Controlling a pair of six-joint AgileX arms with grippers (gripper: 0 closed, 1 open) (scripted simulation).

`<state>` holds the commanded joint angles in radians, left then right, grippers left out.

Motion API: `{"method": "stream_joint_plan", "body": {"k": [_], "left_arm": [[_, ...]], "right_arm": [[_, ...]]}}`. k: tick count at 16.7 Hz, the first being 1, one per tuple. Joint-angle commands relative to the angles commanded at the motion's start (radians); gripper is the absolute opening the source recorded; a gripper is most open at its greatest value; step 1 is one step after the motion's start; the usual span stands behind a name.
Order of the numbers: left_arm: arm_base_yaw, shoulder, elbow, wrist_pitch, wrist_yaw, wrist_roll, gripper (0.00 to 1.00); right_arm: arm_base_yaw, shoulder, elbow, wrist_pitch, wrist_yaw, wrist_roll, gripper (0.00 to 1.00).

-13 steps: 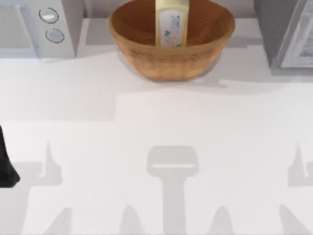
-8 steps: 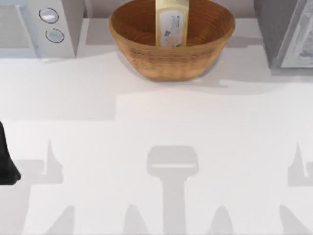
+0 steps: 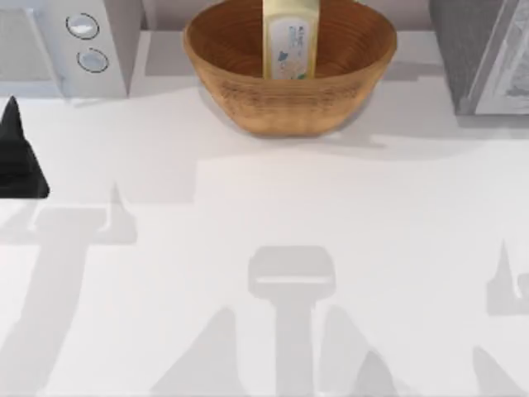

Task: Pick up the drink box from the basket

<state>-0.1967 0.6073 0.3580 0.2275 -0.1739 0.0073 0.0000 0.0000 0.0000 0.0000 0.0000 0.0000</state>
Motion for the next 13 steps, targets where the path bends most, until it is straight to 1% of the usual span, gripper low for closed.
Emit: {"method": "stream_joint_plan", "body": {"k": [9,13], "left_arm": [[-0.273,0.92,0.58,0.388,-0.271,-0.007,1.0],[-0.382,1.291,0.803,0.536,-0.376,-0.009,1.0]], "right_arm": [[0.0,0.0,0.0,0.0,0.0,0.0,1.0],[0.0,0.0,0.0,0.0,0.0,0.0,1.0]]}}
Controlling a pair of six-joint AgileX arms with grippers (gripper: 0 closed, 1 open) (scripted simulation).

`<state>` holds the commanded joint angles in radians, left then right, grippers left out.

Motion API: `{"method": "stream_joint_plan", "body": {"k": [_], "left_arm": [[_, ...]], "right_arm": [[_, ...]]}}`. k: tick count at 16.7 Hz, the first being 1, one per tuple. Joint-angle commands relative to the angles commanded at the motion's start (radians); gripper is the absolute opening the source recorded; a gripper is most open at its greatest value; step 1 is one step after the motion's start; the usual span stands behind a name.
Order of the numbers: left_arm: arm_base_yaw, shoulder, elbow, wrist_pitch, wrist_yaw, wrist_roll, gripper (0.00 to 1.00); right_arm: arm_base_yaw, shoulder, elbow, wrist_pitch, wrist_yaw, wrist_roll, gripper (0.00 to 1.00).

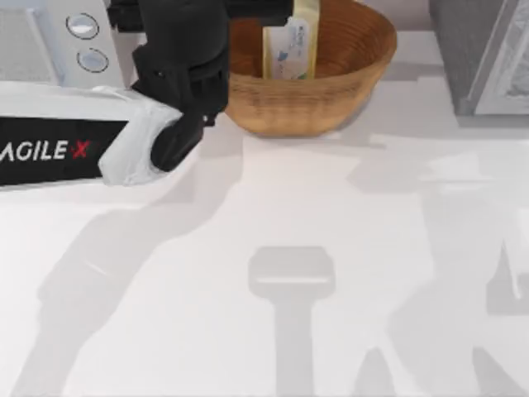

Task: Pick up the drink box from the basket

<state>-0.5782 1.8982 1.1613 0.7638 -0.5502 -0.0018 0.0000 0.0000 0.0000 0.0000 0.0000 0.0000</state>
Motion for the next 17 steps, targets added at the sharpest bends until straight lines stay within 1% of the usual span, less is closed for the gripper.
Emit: {"method": "stream_joint_plan", "body": {"k": [4,7,9,13,17], "left_arm": [[-0.083,0.284,0.163,0.106,-0.077,0.003,1.0],[-0.122,0.411,0.234,0.152,-0.11,0.006,1.0],[-0.132,0.445,0.253,0.165,-0.119,0.006,1.0],[-0.133,0.446,0.254,0.165,-0.119,0.006,1.0],[-0.121,0.455,0.284,0.145,-0.108,0.007,1.0]], "right_arm": [[0.0,0.0,0.0,0.0,0.0,0.0,1.0],[0.0,0.0,0.0,0.0,0.0,0.0,1.0],[0.0,0.0,0.0,0.0,0.0,0.0,1.0],[0.0,0.0,0.0,0.0,0.0,0.0,1.0],[0.0,0.0,0.0,0.0,0.0,0.0,1.0]]}}
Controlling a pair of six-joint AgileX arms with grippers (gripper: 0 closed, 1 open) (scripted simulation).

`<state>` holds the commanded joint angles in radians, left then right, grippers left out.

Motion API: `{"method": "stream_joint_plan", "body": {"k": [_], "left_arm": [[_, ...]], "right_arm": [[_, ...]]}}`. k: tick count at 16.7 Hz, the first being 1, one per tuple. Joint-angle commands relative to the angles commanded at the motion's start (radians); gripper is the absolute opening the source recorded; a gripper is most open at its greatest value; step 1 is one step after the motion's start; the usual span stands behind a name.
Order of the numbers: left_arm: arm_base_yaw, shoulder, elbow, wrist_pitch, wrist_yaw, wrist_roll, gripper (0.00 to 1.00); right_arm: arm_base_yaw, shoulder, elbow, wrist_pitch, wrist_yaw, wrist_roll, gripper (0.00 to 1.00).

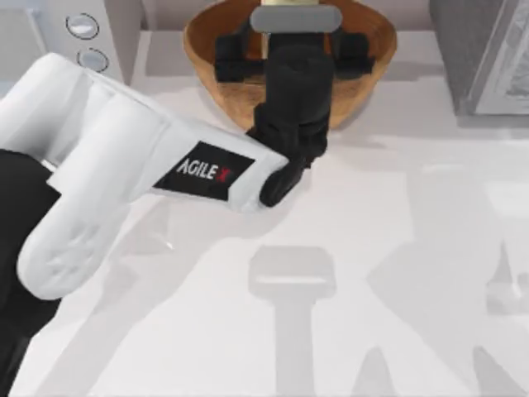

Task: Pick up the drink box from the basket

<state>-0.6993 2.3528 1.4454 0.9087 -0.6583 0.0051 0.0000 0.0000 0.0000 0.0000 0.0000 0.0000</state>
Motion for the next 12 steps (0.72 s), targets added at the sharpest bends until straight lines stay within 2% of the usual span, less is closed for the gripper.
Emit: {"method": "stream_joint_plan", "body": {"k": [7,12], "left_arm": [[0.046,0.108,0.198,-0.093,0.047,-0.002,1.0],[0.049,0.116,0.212,-0.1,0.051,-0.002,1.0]], "right_arm": [[0.0,0.0,0.0,0.0,0.0,0.0,1.0],[0.0,0.0,0.0,0.0,0.0,0.0,1.0]]}}
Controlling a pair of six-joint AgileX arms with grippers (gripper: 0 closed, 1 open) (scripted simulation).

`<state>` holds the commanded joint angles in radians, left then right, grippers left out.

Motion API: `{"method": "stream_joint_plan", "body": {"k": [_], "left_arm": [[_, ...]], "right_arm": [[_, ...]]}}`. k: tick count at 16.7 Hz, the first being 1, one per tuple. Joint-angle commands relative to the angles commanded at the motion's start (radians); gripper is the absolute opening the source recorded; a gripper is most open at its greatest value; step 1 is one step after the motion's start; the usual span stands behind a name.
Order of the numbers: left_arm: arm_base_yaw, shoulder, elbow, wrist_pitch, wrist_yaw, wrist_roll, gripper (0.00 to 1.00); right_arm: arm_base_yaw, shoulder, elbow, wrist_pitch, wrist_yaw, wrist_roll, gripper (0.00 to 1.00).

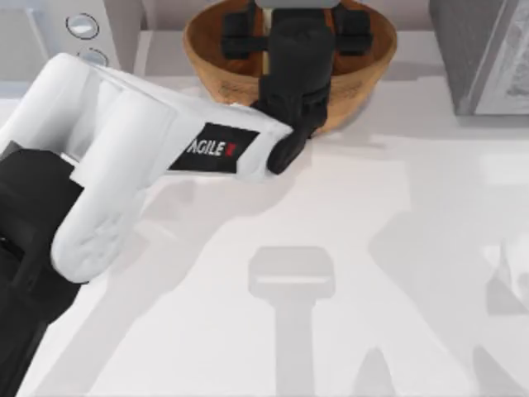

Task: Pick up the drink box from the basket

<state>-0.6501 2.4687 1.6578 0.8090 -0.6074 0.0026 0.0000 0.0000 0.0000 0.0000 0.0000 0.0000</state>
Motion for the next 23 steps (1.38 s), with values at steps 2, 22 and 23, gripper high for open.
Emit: {"method": "stream_joint_plan", "body": {"k": [2,22,23], "left_arm": [[0.0,0.0,0.0,0.0,0.0,0.0,0.85],[-0.009,-0.018,0.001,-0.002,0.0,-0.001,0.0],[-0.009,-0.018,0.001,-0.005,0.0,0.0,0.0]], "right_arm": [[0.0,0.0,0.0,0.0,0.0,0.0,1.0],[0.0,0.0,0.0,0.0,0.0,0.0,1.0],[0.0,0.0,0.0,0.0,0.0,0.0,1.0]]}}
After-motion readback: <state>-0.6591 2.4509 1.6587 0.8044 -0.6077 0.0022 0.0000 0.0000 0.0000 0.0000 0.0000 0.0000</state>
